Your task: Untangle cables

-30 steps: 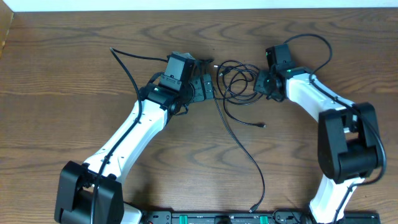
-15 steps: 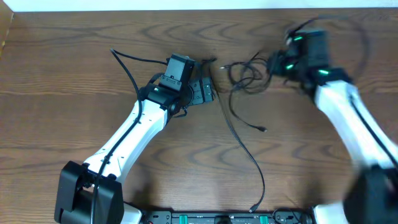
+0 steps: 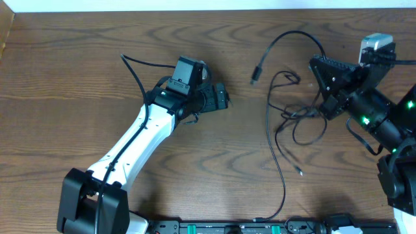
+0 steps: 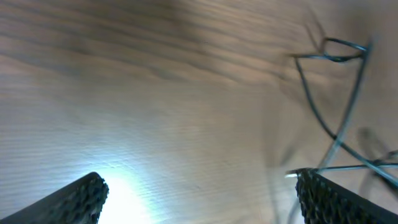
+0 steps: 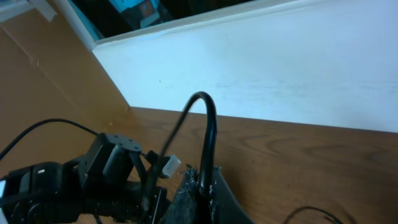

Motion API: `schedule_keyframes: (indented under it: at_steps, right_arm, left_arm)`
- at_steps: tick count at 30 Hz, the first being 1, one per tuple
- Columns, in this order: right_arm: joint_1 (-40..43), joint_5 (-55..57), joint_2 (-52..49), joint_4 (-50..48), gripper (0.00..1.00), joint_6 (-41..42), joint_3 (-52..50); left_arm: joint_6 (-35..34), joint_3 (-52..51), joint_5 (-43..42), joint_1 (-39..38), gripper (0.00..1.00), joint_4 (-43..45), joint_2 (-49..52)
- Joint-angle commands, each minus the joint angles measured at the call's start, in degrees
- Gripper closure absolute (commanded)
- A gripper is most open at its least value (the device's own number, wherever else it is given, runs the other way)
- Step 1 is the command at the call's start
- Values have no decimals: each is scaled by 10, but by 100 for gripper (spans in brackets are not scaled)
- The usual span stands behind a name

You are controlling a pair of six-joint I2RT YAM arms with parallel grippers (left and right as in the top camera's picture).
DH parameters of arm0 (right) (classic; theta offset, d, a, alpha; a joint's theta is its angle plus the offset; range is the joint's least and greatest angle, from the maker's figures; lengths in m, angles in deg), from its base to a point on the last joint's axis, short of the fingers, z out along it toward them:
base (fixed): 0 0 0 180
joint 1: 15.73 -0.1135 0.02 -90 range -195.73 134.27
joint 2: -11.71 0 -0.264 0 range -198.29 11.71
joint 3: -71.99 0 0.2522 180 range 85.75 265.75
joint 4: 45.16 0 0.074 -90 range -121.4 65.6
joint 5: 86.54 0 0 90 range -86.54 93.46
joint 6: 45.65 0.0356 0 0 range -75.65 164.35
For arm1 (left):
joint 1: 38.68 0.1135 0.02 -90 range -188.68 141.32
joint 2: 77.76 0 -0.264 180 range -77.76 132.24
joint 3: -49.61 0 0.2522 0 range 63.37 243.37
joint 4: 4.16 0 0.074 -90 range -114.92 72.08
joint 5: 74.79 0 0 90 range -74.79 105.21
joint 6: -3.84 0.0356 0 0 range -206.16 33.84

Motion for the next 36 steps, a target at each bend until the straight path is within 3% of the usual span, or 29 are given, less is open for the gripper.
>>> schedule_keyframes:
  at_steps: [1, 4, 9, 15, 17, 18, 26, 36]
  right_arm:
    - [-2, 4, 6, 4, 99, -5, -4]
    - [-2, 7, -2, 10, 99, -3, -4]
    - [-1, 66, -54, -1, 99, 43, -4]
    - [-1, 78, -124, -43, 99, 104, 3]
    - [-1, 66, -140, -49, 99, 116, 14]
    - [-2, 56, -150, -48, 99, 123, 28]
    - [-1, 25, -152, 14, 99, 153, 98]
    - [0, -37, -152, 146, 99, 157, 215]
  left_arm:
    - [-4, -2, -145, -1, 2, 13, 5]
    - [42, -2, -238, -9, 2, 26, 5]
    - [170, -2, -243, -55, 2, 19, 5]
    - [188, -2, -120, -119, 2, 18, -3]
    - [173, -2, -49, -144, 2, 19, -7]
    - [147, -2, 20, -167, 2, 24, -9]
    - [-47, -2, 334, -263, 2, 95, -9]
    - [-74, -2, 357, -294, 2, 211, -7]
